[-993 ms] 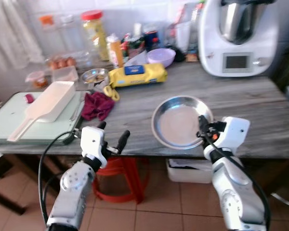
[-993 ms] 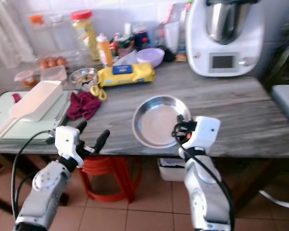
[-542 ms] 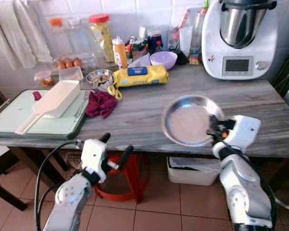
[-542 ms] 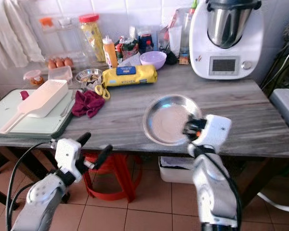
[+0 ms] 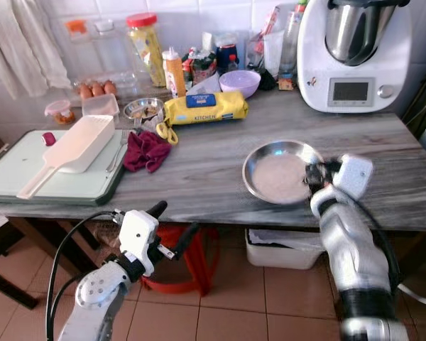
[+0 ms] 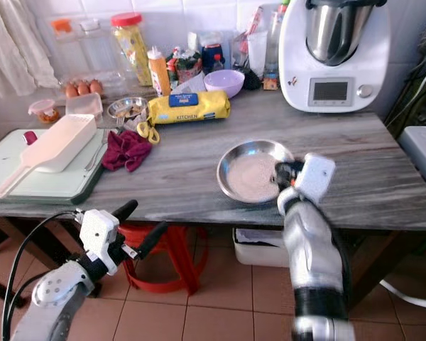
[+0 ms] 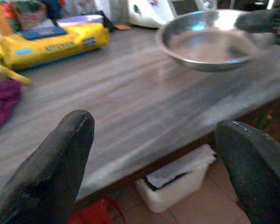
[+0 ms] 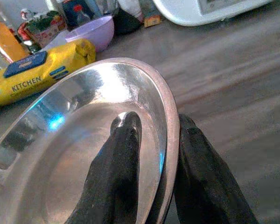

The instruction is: Setting the table

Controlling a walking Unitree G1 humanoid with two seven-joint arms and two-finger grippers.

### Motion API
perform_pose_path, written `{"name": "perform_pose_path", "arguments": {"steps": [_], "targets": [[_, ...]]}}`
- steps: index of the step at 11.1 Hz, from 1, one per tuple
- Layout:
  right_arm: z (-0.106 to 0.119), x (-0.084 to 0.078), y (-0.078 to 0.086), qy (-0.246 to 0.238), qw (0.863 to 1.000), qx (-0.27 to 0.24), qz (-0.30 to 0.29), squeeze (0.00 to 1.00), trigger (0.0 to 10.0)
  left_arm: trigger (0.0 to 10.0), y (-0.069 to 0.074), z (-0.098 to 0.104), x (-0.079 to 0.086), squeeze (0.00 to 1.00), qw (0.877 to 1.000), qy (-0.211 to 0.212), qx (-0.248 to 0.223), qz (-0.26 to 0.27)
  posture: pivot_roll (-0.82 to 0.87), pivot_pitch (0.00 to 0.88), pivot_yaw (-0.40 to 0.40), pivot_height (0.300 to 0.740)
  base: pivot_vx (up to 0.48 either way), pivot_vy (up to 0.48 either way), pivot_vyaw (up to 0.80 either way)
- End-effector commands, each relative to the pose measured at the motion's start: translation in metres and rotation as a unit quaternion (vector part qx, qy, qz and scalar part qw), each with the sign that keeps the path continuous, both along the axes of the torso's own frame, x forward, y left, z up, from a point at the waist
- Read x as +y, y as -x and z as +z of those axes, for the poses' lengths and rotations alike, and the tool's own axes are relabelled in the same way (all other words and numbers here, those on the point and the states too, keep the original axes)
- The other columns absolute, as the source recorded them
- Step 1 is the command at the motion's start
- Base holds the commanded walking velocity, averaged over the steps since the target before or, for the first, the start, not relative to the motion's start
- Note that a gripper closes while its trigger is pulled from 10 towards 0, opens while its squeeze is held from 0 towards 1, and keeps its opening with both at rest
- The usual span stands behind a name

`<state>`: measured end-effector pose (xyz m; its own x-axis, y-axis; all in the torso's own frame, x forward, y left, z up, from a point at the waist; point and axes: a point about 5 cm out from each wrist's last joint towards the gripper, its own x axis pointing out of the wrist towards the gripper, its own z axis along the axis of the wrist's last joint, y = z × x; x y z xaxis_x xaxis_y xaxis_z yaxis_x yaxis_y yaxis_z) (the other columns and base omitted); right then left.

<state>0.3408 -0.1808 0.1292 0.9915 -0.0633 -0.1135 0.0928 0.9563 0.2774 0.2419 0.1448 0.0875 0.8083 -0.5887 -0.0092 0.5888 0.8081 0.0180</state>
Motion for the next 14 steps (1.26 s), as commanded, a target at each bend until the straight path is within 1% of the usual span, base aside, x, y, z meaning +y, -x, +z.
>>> {"name": "perform_pose_path", "arguments": {"steps": [1, 2, 3, 4, 6, 7, 9, 10, 11, 12, 14], "targets": [[0.002, 0.007, -0.008, -0.009, 1.000, -0.002, 0.008, 0.00, 10.0, 10.0, 0.003, 0.001, 0.001, 0.00, 1.000, -0.003, 0.004, -0.013, -0.02, 0.000, 0.097, 0.740, 0.000, 0.000, 0.00], [0.004, 0.015, -0.018, -0.024, 1.000, 0.004, 0.018, 0.00, 10.0, 10.0, 0.005, 0.002, -0.001, 0.00, 1.000, 0.000, 0.005, -0.031, -0.01, 0.000, 0.095, 0.740, 0.000, 0.000, 0.00], [0.005, 0.018, -0.025, -0.044, 0.999, 0.012, 0.019, 0.00, 10.0, 10.0, 0.006, 0.002, -0.002, 0.00, 0.999, -0.003, 0.005, -0.038, -0.01, 0.000, 0.095, 0.740, 0.000, 0.000, 0.00], [0.004, 0.025, -0.032, -0.044, 0.998, 0.025, 0.028, 0.00, 10.0, 10.0, 0.007, 0.003, -0.003, 0.00, 0.999, -0.003, 0.004, -0.039, -0.01, 0.000, 0.090, 0.740, 0.000, 0.000, 0.00], [-0.001, 0.034, -0.035, -0.061, 0.996, 0.049, 0.035, 0.00, 10.0, 10.0, 0.007, 0.004, -0.004, 0.00, 0.999, -0.002, 0.002, -0.040, -0.01, 0.000, 0.086, 0.740, 0.000, 0.000, 0.00], [-0.006, 0.034, -0.037, -0.066, 0.995, 0.064, 0.029, 0.00, 10.0, 10.0, 0.006, 0.005, -0.005, 0.00, 0.999, -0.001, 0.002, -0.041, -0.01, 0.000, 0.084, 0.740, 0.000, 0.000, 0.00], [-0.012, 0.038, -0.038, -0.071, 0.993, 0.081, 0.038, 0.00, 10.0, 10.0, 0.006, 0.005, -0.005, 0.00, 0.999, 0.000, 0.000, -0.040, -0.01, 0.000, 0.083, 0.740, 0.000, 0.000, 0.00], [-0.015, 0.040, -0.039, -0.074, 0.992, 0.095, 0.039, 0.27, 10.0, 10.0, 0.006, 0.006, -0.007, 0.00, 0.999, 0.001, -0.001, -0.041, -0.01, 0.000, 0.082, 0.740, 0.000, 0.000, 0.00], [-0.016, 0.043, -0.039, -0.074, 0.991, 0.099, 0.044, 1.00, 10.0, 10.0, 0.005, 0.006, -0.008, 0.00, 0.999, 0.001, -0.001, -0.041, -0.01, 0.000, 0.081, 0.740, 0.000, 0.000, 0.00], [-0.020, 0.046, -0.039, -0.074, 0.990, 0.110, 0.045, 1.00, 10.0, 10.0, 0.004, 0.006, -0.007, 0.00, 0.999, 0.001, -0.002, -0.040, -0.01, 0.000, 0.080, 0.740, 0.000, 0.000, 0.00], [-0.024, 0.047, -0.038, -0.069, 0.990, 0.115, 0.049, 1.00, 10.0, 10.0, 0.003, 0.005, -0.007, 0.00, 0.999, 0.000, -0.002, -0.040, 0.00, 0.000, 0.080, 0.740, 0.000, 0.000, 0.00]]}}
